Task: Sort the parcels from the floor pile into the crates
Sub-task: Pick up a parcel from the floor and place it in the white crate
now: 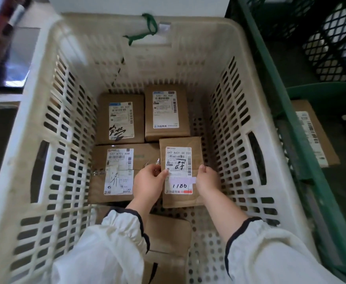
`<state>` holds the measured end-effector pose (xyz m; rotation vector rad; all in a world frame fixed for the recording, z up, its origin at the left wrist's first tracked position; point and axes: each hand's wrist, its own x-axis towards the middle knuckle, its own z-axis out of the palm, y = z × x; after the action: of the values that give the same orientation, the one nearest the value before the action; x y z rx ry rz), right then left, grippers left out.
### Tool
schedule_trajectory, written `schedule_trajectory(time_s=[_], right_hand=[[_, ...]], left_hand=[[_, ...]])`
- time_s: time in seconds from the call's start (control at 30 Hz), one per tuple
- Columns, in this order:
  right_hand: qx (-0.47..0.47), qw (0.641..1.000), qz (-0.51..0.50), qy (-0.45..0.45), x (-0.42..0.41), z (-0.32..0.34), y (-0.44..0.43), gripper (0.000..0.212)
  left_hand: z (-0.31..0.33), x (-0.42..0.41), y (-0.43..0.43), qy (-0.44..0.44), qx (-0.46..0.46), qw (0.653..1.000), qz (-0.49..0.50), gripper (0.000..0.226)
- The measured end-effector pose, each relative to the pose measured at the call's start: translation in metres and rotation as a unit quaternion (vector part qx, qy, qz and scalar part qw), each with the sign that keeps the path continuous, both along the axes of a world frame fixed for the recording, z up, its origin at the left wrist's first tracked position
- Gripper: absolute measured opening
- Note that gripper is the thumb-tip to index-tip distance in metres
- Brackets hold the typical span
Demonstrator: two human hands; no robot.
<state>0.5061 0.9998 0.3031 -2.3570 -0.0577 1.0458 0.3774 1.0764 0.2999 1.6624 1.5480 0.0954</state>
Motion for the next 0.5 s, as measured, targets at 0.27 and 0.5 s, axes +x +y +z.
schedule_trajectory(time_s=[0.27, 0.5], right_hand=[[0.020, 0.999, -0.033, 0.002, 0.000, -0.011, -0.002, 0.038], [0.230, 0.965, 0.025, -0.125, -0.020, 0.057, -0.019, 0.042]], left_hand=[[-0.009, 0.004, -0.005, 0.025, 0.037, 0.999, 0.001, 0.024], [0.041, -0.068, -0.011, -0.117, 0.080, 0.987, 0.070, 0.017]])
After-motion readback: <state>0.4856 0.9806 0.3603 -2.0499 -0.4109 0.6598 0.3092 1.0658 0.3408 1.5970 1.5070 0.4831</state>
